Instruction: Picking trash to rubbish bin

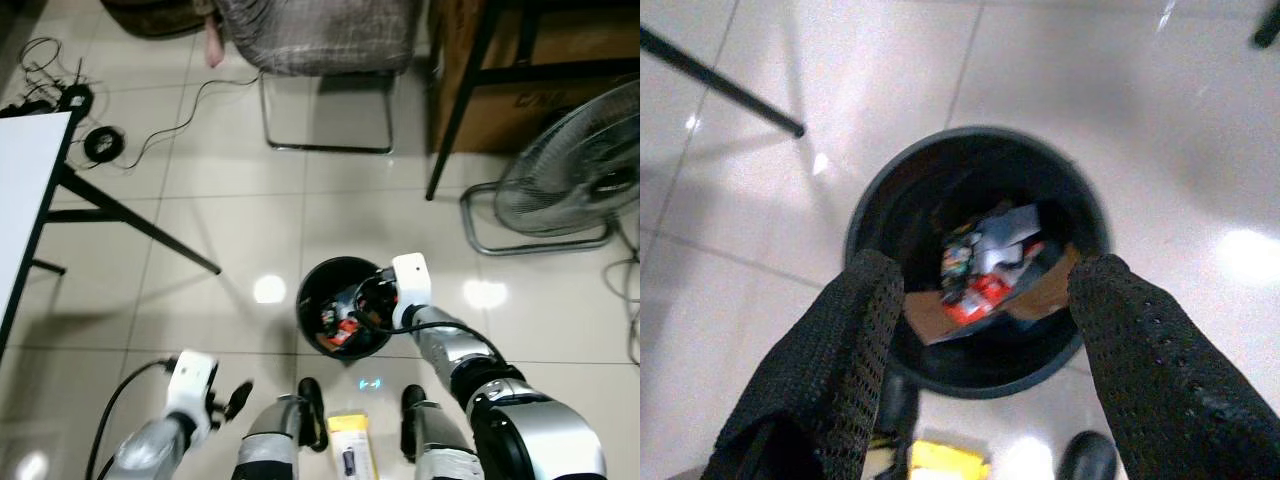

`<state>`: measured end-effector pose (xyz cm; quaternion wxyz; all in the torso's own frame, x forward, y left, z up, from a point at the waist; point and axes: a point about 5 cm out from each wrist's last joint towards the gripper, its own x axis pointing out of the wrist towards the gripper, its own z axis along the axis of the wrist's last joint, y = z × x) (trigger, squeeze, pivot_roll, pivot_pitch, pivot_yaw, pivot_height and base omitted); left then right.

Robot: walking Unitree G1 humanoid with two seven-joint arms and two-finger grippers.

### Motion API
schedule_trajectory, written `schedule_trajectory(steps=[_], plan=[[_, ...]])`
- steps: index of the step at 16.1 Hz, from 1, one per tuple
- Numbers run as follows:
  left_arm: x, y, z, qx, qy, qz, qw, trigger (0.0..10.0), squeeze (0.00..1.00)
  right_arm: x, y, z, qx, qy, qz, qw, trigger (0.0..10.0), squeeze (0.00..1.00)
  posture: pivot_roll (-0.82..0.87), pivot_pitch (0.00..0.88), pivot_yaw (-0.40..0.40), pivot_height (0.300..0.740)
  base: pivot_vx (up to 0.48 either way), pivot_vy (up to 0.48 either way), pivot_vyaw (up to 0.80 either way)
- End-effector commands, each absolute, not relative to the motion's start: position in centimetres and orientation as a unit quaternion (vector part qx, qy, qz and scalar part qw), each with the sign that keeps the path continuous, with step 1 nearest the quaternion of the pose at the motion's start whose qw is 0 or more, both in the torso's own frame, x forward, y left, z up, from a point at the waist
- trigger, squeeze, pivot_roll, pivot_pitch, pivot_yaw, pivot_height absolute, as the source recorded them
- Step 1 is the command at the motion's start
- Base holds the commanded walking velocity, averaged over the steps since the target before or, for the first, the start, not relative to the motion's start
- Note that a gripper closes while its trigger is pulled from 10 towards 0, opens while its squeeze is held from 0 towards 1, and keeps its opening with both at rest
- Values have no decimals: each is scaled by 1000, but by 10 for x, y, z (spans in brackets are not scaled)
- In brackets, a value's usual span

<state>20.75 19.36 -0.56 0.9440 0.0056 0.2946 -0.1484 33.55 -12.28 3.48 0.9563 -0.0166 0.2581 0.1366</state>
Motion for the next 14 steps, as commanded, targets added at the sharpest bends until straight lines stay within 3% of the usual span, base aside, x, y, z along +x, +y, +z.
schedule_trajectory(steps=[1,6,13,14], plan=[[198,199,-16,4,318,-133,939,10000,0,332,-120,31,-8,260,144,955,10000,0,28,272,140,740,0,0,0],[241,202,9,19,244,-77,967,10000,0,338,-131,42,1,218,147,965,10000,0,-24,192,108,740,0,0,0],[277,201,39,17,158,-15,987,10000,0,341,-127,59,-1,151,171,974,10000,0,-71,135,83,740,0,0,0],[281,200,46,15,139,-2,990,10000,0,340,-125,63,-1,139,185,973,10000,0,-77,133,75,740,0,0,800]])
